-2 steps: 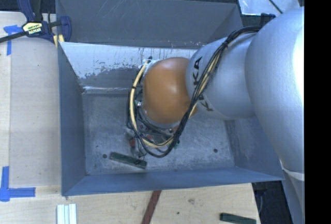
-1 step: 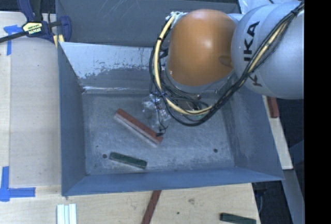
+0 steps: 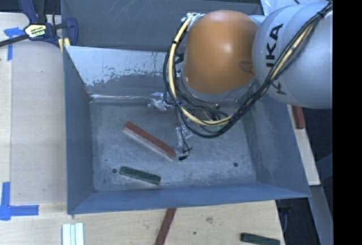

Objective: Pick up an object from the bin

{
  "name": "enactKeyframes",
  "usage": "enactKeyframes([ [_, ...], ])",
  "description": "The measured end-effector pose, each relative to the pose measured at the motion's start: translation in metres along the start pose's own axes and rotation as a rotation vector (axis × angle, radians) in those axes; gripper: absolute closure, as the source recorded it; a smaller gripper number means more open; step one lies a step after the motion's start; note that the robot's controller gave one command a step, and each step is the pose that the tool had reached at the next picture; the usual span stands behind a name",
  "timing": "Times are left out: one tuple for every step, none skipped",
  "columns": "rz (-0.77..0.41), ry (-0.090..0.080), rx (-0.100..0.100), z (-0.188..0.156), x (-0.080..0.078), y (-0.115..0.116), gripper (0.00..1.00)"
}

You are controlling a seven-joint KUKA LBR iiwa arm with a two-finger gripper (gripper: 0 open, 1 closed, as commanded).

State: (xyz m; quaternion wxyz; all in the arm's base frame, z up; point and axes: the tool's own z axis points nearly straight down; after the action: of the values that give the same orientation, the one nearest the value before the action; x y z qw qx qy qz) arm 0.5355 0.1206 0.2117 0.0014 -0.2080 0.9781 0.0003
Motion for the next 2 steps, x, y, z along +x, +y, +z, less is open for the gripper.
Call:
enactKeyframes([
  [0.000, 0.000, 0.000, 0.000, 0.000, 0.000, 0.00],
  [-0.003, -0.009, 0.002, 0.044, 0.002, 0.001, 0.00],
])
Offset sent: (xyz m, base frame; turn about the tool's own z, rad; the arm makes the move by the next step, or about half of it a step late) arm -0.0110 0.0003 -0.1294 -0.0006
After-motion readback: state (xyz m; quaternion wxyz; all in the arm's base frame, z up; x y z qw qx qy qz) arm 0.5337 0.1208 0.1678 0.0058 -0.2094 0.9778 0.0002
